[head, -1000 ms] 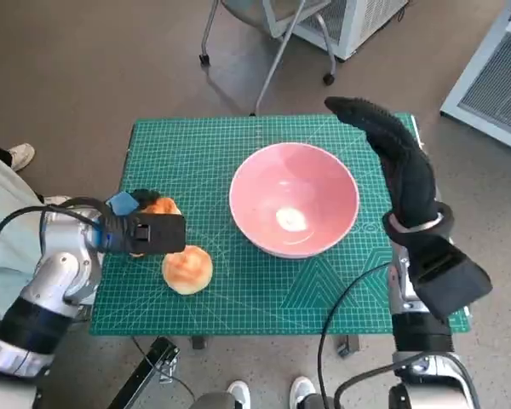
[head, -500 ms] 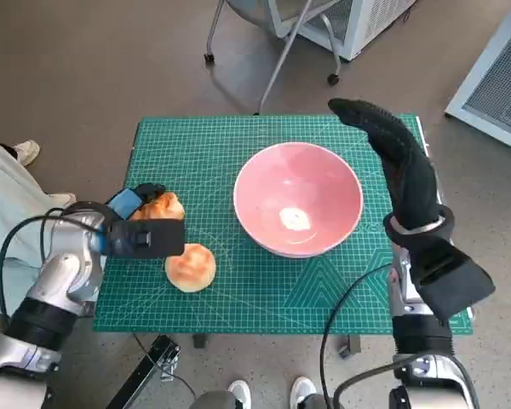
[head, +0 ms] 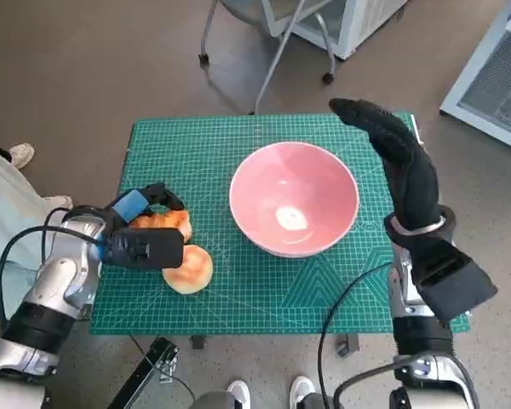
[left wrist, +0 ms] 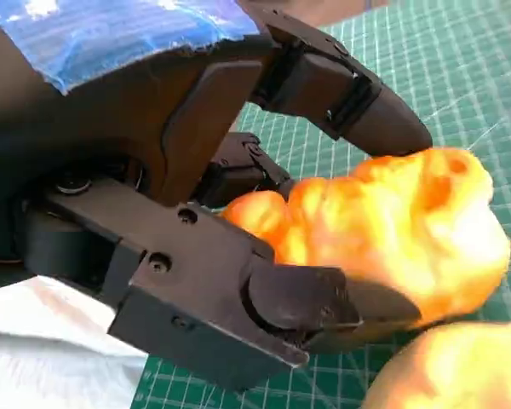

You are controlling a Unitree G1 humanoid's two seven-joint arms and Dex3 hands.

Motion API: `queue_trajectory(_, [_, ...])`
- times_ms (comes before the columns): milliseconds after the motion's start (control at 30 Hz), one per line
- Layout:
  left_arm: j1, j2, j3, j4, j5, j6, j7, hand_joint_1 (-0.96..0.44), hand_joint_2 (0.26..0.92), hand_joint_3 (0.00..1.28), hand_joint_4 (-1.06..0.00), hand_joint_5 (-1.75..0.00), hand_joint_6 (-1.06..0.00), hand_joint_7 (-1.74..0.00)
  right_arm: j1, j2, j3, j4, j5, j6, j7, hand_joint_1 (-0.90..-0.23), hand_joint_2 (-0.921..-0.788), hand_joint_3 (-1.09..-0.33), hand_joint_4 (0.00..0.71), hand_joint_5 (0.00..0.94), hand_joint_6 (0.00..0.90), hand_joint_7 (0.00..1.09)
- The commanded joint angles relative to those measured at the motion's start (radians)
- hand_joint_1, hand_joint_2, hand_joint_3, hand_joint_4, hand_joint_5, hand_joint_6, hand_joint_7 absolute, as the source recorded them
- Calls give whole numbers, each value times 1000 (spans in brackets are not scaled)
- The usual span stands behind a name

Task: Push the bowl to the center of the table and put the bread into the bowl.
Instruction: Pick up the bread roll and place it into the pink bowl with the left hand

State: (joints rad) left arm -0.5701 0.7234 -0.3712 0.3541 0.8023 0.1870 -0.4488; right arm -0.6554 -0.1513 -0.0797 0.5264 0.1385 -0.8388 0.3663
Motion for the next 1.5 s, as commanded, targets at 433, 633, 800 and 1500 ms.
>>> queue_trajectory(433, [-125, -21, 178, -261, -47, 7, 110, 2, 798, 351, -609, -1366, -586, -1161, 11, -3, -2, 29, 19, -1, 3, -585, -921, -750, 328, 9, -1, 908])
queue_trajectory(633, [-204, -72, 172, -323, -11, -6, 186, 2, 840, 201, -716, -1201, -638, -1117, 12, -5, -2, 27, 22, 0, 5, -584, -921, -750, 328, 9, -1, 907])
queue_trajectory(800, [-271, -147, 140, -356, 39, 5, 245, 2, 886, 102, -732, -1136, -650, -1135, 17, -11, -3, 19, 20, 0, 5, -588, -921, -748, 327, 9, -1, 905])
queue_trajectory(1500, [-436, -365, -80, 31, 69, -227, 345, 1, 918, 28, -745, -1152, -673, -1072, 27, -29, -21, 21, 26, -11, 3, -639, -921, -729, 332, 12, 3, 898])
